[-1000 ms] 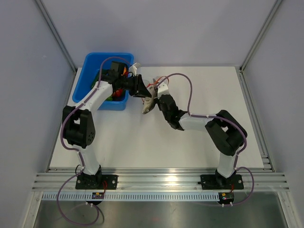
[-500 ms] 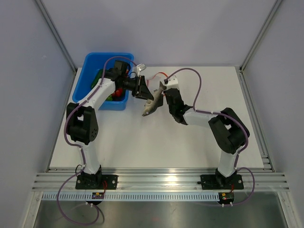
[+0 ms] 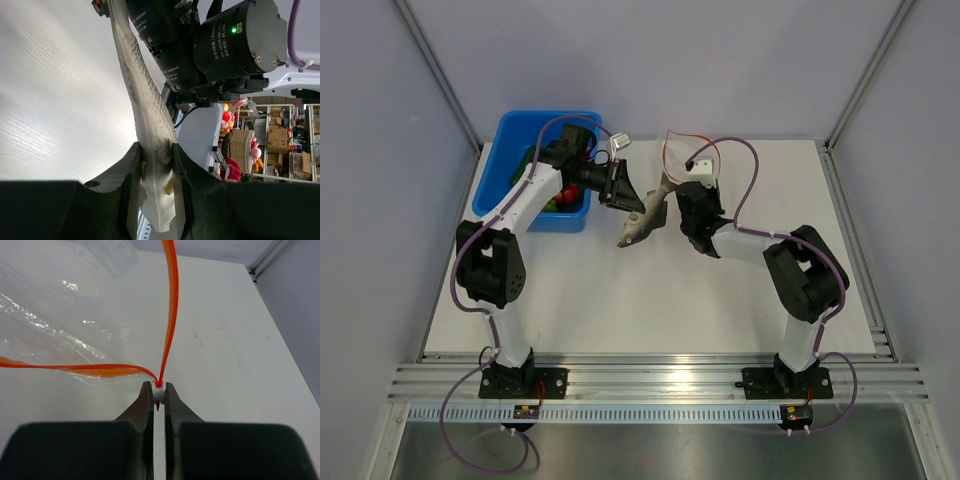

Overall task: Open the zip-top bag and remove the fake food
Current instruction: Place the fake fish in the bin.

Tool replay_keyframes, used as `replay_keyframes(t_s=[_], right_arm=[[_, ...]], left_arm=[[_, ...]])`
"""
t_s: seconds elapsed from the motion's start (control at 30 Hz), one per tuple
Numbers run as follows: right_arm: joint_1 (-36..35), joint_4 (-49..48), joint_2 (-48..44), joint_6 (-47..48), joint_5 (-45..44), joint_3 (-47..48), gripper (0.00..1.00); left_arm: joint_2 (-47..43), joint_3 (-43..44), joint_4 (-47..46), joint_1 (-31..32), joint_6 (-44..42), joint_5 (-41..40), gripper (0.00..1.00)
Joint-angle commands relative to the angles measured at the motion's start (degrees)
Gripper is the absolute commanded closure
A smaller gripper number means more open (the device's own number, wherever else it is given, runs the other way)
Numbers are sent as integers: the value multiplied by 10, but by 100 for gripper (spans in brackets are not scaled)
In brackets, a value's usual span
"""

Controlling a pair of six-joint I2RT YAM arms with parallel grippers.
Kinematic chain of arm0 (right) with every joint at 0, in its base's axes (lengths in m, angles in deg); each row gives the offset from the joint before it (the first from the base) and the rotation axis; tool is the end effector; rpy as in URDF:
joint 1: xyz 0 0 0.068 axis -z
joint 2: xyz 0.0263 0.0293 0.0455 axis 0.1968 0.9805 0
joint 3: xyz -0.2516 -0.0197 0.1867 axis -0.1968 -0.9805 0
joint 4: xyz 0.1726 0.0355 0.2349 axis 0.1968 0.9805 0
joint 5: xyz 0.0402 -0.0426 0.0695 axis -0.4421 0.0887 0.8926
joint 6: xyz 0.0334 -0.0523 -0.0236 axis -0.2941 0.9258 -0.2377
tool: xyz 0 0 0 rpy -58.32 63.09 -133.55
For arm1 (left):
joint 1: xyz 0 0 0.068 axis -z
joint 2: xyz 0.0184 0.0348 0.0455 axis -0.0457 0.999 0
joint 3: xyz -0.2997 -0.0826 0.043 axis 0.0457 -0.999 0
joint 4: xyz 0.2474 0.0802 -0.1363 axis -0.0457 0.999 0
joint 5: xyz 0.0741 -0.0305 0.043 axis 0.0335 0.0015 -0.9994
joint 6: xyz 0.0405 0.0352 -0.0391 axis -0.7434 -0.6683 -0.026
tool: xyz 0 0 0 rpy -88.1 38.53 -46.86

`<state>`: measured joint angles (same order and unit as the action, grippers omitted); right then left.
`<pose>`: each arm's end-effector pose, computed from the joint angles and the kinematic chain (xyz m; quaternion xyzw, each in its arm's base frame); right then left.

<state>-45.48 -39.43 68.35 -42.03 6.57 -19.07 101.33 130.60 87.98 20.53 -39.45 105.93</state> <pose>0.3919 0.2158 0.2180 -0.0140 0.7823 -0.2175 0.5835 0.4220 -0.1871 0.3267 0.2064 0.7896 -0.5690 0.1010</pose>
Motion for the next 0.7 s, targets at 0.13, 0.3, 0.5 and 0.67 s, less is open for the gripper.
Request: replay_keyframes(t_s=[0.13,0.3,0.5,0.67], right_arm=[[-13,-3,-36,71,-165,-4,100],[-30,-92,-8,195,-241,-11,100],[-59,-256,29,358,-291,-34,100],[-87,-490,119,540,-312,-18,100]], left_arm=[[-68,-9,-103,-52,44,-59,100],[-68,-19,-141,-99,77,-89,100],[-61,-12,-160,-162,65,-164,100],[-28,22,-142,-215,48,-168,100]])
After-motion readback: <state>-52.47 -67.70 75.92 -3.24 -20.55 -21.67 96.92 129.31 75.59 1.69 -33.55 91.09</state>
